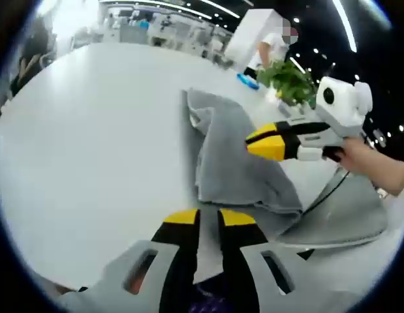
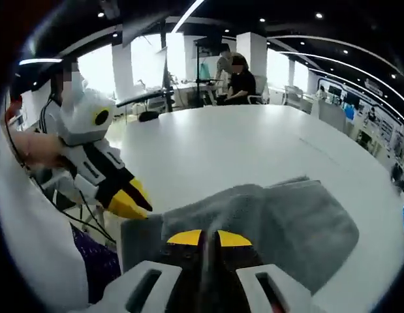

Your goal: Open the folded towel by lifting each exposed corner and separating the folded layers until the towel lies flat within the target outline without major curled edges

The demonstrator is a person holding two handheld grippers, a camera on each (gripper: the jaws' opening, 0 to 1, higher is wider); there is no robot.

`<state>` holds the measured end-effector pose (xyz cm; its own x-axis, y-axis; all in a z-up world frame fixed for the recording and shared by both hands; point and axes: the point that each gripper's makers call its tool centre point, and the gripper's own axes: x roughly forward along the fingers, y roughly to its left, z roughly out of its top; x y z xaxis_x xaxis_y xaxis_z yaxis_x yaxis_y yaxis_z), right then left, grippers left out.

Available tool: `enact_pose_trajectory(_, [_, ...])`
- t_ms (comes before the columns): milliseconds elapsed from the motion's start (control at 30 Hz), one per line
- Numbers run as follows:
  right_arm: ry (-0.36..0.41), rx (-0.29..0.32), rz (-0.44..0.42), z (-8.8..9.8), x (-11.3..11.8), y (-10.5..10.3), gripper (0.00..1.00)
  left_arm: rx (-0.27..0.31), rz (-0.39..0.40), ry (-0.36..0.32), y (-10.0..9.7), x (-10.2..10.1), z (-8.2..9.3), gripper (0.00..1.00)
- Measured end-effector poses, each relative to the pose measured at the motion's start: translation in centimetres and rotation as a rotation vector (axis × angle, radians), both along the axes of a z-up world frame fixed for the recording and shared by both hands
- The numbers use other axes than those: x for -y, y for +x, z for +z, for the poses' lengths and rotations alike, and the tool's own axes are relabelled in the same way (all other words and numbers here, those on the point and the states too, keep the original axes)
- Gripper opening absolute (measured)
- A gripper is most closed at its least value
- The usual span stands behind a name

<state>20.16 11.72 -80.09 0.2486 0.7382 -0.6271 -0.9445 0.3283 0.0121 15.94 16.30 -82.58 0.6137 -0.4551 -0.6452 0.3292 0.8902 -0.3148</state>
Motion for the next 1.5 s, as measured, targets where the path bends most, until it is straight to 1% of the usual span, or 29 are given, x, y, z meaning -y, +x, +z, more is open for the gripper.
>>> enact_pose_trajectory(33, [-0.003, -0.009, 0.015, -0.2, -0.6, -0.4, 0.04, 0.004, -0.014, 0.019, 0.0, 0.1, -0.1, 0.11])
enact_pose_trajectory(67, [-0.016, -0.028, 0.034, -0.5, -1.3, -1.1, 0.04, 0.031, -0.055, 0.088, 0.2, 0.3, -0.4, 0.11])
enact_pose_trajectory(100, [-0.026, -0.024, 0.053, -0.6, -1.7, -1.4, 0.04, 0.038, -0.071, 0.117, 0.2, 0.4, -0.6, 0.11])
enact_pose_trajectory(133, [-0.047, 0.007, 0.078, -0.7, -2.1, -1.4, 0.04, 0.05, -0.09, 0.146, 0.3, 0.5, -0.7, 0.11])
enact_pose_trajectory(200, [-0.076, 0.025, 0.122, -1.1, -2.8, -2.0, 0.04, 0.053, -0.119, 0.17, 0.1, 0.8, -1.2, 0.12])
enact_pose_trajectory(233, [-0.081, 0.023, 0.129, -1.2, -2.9, -2.1, 0.04, 0.045, -0.124, 0.175, 0.0, 0.8, -1.5, 0.12])
enact_pose_trajectory(267, [-0.107, -0.003, 0.139, -2.0, -3.2, -2.6, 0.04, 0.034, -0.132, 0.185, -0.2, 0.8, -1.9, 0.12])
enact_pose_trajectory(300, [-0.114, -0.008, 0.148, -2.3, -3.4, -2.8, 0.04, 0.093, -0.119, 0.173, 0.3, 0.9, -1.6, 0.12])
enact_pose_trajectory(333, [-0.118, -0.006, 0.167, -2.5, -3.6, -3.1, 0.04, 0.079, -0.114, 0.17, 0.0, 0.8, -1.7, 0.12])
enact_pose_trajectory(400, [-0.131, 0.009, 0.184, -2.7, -4.1, -3.6, 0.04, 0.093, -0.11, 0.162, -0.1, 0.6, -1.7, 0.11])
enact_pose_trajectory(500, [-0.171, 0.056, 0.21, -3.3, -4.4, -3.8, 0.04, 0.106, -0.111, 0.17, -0.1, 0.6, -1.7, 0.11])
enact_pose_trajectory(567, [-0.209, 0.078, 0.203, -3.8, -4.2, -3.6, 0.03, 0.114, -0.12, 0.183, 0.0, 0.6, -1.7, 0.11])
enact_pose_trajectory(600, [-0.241, 0.122, 0.191, -4.1, -4.0, -3.0, 0.02, 0.115, -0.124, 0.186, 0.0, 0.6, -1.7, 0.1])
enact_pose_trajectory(633, [-0.243, 0.134, 0.189, -4.2, -4.0, -2.9, 0.02, 0.116, -0.126, 0.185, 0.0, 0.6, -1.7, 0.1])
enact_pose_trajectory(733, [-0.211, 0.097, 0.167, -4.2, -4.1, -3.0, 0.01, 0.118, -0.119, 0.17, 0.0, 0.5, -1.7, 0.1])
enact_pose_trajectory(800, [-0.172, 0.043, 0.133, -4.1, -4.1, -3.0, 0.0, 0.121, -0.117, 0.166, 0.0, 0.5, -1.7, 0.1])
enact_pose_trajectory(867, [-0.09, -0.057, 0.048, -3.6, -3.9, -2.8, 0.0, 0.125, -0.114, 0.161, 0.0, 0.5, -1.7, 0.1])
enact_pose_trajectory(933, [-0.024, -0.107, -0.002, -3.0, -3.8, -2.6, 0.0, 0.126, -0.114, 0.157, 0.0, 0.5, -1.7, 0.1])
enact_pose_trajectory(1000, [0.063, -0.168, -0.069, -2.1, -3.5, -2.2, 0.0, 0.126, -0.113, 0.155, 0.0, 0.5, -1.7, 0.1])
enact_pose_trajectory(1033, [0.095, -0.214, -0.108, -1.7, -3.1, -1.9, 0.0, 0.126, -0.112, 0.153, 0.0, 0.5, -1.6, 0.1])
enact_pose_trajectory(1100, [0.153, -0.259, -0.171, -1.0, -2.3, -1.3, 0.0, 0.127, -0.111, 0.152, 0.0, 0.5, -1.6, 0.1])
enact_pose_trajectory(1167, [0.174, -0.268, -0.214, -0.6, -1.3, -0.6, 0.0, 0.127, -0.11, 0.152, 0.0, 0.5, -1.6, 0.1])
enact_pose_trajectory(1300, [0.179, -0.269, -0.266, -0.5, 0.6, 0.1, 0.0, 0.114, -0.108, 0.153, 0.1, 0.5, -1.6, 0.1])
enact_pose_trajectory(1333, [0.177, -0.264, -0.28, -0.6, 1.0, 0.2, 0.0, 0.094, -0.091, 0.143, 0.1, 0.4, -1.5, 0.1])
enact_pose_trajectory(1367, [0.177, -0.263, -0.295, -0.5, 1.5, 0.3, 0.0, 0.047, -0.033, 0.083, 0.1, 0.5, -1.4, 0.1])
enact_pose_trajectory(1400, [0.183, -0.266, -0.299, -0.5, 1.7, 0.2, 0.0, 0.055, -0.028, 0.044, 0.3, 0.5, -1.1, 0.1])
enact_pose_trajectory(1433, [0.187, -0.269, -0.309, -0.4, 2.0, 0.2, 0.0, 0.079, -0.021, 0.033, 0.7, 0.3, -0.7, 0.1])
enact_pose_trajectory(1467, [0.189, -0.265, -0.322, -0.4, 2.3, 0.2, 0.0, 0.126, 0.026, 0.025, 1.5, -0.4, 0.0, 0.1])
enact_pose_trajectory(1500, [0.189, -0.263, -0.324, -0.4, 2.5, 0.2, 0.0, 0.136, 0.041, 0.017, 1.7, -0.6, 0.3, 0.1])
